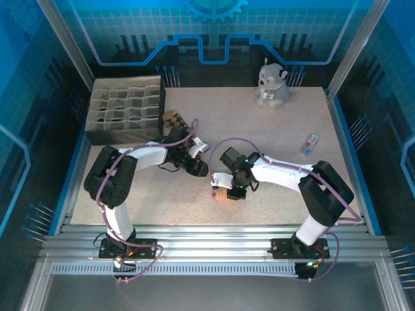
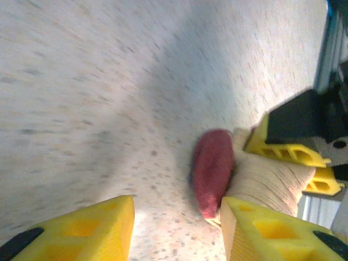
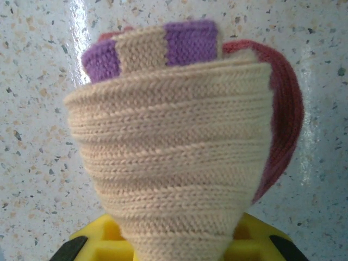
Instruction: Roll the socks
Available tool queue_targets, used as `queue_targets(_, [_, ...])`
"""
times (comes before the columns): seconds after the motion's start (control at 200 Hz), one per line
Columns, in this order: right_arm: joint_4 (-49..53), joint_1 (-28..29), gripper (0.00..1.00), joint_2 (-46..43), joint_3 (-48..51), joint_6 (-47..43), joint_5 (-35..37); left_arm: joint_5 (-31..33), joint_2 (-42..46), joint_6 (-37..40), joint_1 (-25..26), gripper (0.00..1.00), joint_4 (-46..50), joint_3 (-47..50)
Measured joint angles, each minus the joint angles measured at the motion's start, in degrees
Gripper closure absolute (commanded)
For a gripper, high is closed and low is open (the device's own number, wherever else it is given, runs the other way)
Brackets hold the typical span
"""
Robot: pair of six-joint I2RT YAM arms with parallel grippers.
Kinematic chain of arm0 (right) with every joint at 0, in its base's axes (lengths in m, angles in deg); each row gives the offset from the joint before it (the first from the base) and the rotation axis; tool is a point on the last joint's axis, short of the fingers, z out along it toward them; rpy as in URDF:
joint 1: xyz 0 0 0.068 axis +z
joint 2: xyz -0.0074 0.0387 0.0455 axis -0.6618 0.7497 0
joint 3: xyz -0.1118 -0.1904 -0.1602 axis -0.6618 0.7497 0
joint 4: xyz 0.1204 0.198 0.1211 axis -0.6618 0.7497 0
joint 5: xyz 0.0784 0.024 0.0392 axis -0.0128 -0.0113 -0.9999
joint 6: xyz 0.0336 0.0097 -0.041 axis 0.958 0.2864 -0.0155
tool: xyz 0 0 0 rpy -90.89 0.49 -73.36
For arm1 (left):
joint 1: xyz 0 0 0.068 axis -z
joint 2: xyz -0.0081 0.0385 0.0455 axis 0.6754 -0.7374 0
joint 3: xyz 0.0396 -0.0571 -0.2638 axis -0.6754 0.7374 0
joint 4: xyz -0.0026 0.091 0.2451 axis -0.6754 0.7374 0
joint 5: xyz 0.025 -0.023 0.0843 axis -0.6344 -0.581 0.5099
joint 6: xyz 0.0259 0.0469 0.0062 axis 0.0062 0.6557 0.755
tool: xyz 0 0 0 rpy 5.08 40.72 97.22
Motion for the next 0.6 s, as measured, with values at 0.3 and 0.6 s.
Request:
queue_targets(0.3, [3.8, -3.7, 1.00, 2.4, -2.5, 0.5, -5.4, 0.7, 15.4, 5.3, 0.6, 0.50, -25.0, 20.9])
queue_targets(0.6, [8.3, -7.0, 1.00, 6.2, -5.8, 0.7, -11.5, 10.7, 17.9, 16.3, 13.4, 0.39, -41.5, 32.0])
